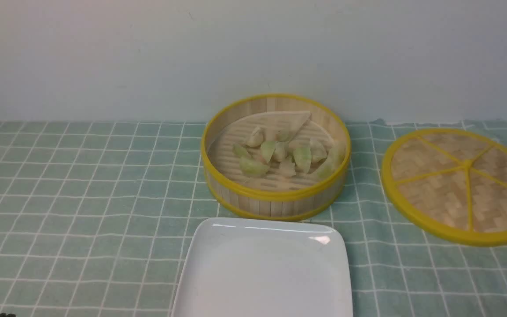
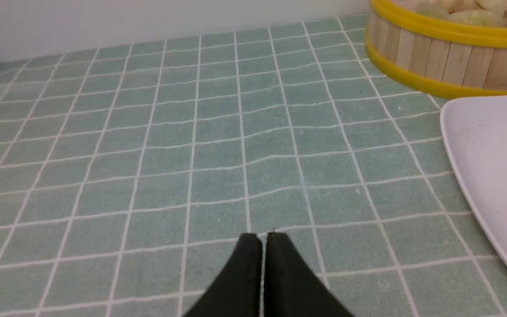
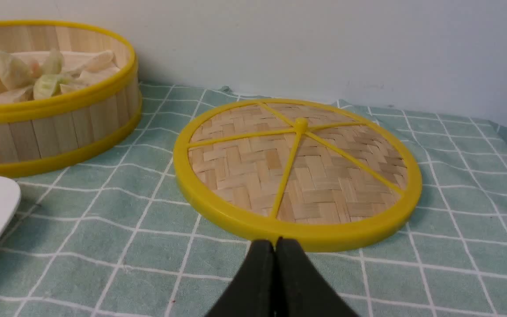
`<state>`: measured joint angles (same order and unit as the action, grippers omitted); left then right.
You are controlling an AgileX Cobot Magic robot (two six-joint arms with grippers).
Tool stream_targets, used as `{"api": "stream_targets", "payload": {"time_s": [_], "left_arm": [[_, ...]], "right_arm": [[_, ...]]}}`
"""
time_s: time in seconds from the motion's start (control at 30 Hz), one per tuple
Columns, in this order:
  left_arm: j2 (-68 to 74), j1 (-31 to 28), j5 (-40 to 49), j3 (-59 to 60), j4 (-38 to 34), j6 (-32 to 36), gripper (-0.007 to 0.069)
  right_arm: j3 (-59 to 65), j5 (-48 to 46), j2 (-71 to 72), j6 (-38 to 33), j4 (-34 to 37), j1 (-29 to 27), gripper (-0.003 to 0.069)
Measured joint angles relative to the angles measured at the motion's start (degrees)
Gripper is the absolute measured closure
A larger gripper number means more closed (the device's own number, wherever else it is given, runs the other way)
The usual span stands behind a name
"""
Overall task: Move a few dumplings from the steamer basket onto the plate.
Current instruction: Use the left arm to grab a dumpling from the steamer
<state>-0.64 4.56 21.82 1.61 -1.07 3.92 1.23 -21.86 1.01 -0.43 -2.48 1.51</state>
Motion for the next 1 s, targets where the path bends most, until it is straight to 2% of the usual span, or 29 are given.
{"api": "stream_targets", "payload": {"time_s": [0.77, 0.83, 0.9, 0.93, 1.0], "left_arm": [[0.0, 0.0, -1.01, 0.0, -0.96, 0.17, 0.0631], [0.0, 0.0, -3.73, 0.05, -4.62, -1.68, 0.0631], [0.0, 0.0, -10.28, 0.05, -13.1, -5.52, 0.0631], [0.0, 0.0, -10.28, 0.05, -13.72, -5.77, 0.0631], [0.0, 0.0, -17.6, 0.05, -22.77, -8.01, 0.0631]], "right_arm": [[0.0, 0.0, 0.0, 0.0, -0.05, 0.0, 0.0672], [0.0, 0.0, 0.0, 0.0, -0.05, 0.0, 0.0672], [0.06, 1.03, 0.0, 0.43, 0.99, 0.0, 0.0672], [0.09, 1.03, 0.0, 0.43, 1.33, 0.0, 0.0672], [0.39, 7.47, 0.0, 4.7, 9.49, 0.0, 0.0672]]}}
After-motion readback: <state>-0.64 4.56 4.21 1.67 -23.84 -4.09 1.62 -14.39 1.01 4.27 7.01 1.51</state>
